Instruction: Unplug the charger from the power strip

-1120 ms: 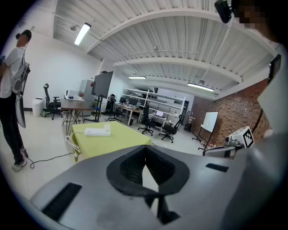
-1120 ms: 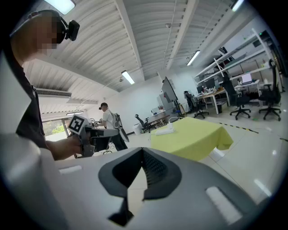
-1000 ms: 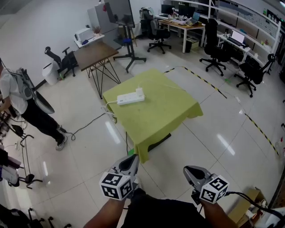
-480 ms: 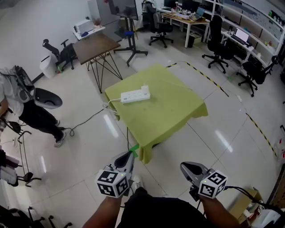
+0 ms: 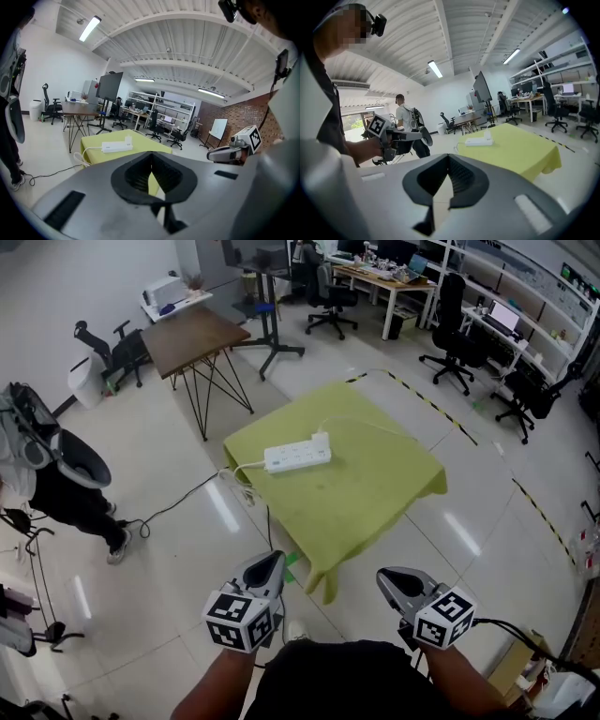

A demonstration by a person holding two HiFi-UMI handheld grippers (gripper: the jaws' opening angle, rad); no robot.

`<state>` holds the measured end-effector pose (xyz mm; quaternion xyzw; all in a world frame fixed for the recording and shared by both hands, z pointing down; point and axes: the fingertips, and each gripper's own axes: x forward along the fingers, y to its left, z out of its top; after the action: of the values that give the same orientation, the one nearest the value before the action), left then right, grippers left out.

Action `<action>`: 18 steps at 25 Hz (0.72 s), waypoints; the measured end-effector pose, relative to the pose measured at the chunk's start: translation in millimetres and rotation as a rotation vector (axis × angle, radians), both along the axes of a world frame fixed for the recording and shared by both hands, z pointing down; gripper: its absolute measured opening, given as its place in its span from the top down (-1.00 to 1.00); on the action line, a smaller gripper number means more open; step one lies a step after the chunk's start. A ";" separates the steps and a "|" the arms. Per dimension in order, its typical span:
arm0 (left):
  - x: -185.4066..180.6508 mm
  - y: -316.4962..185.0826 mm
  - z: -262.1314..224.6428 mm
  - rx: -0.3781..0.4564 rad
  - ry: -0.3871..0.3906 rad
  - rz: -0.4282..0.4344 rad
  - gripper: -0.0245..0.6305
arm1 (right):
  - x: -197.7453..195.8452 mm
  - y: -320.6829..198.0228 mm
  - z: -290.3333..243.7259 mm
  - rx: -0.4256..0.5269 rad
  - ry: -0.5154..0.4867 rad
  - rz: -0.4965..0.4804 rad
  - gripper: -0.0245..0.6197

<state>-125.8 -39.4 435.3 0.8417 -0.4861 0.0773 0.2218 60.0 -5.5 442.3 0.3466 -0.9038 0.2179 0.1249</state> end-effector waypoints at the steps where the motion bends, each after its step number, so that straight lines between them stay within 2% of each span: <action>1: -4.6 -5.0 -0.7 0.003 0.001 0.011 0.91 | -6.6 -7.3 -0.8 0.007 0.006 0.006 0.91; 7: -29.8 -31.2 4.9 0.000 0.003 0.038 0.91 | -33.6 -58.9 -8.6 0.076 0.035 0.054 0.91; 11: -29.9 -46.1 16.4 -0.020 0.016 0.029 0.91 | -33.4 -98.9 -2.0 0.098 0.075 0.070 0.91; 18: -28.6 -87.7 32.6 -0.048 0.002 -0.036 0.91 | -42.2 -198.2 33.8 0.092 0.114 0.056 0.68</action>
<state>-154.4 -127.0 467.9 0.8272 -0.4991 0.0841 0.2440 17.8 -203.7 476.1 0.3889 -0.8942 0.1595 0.1539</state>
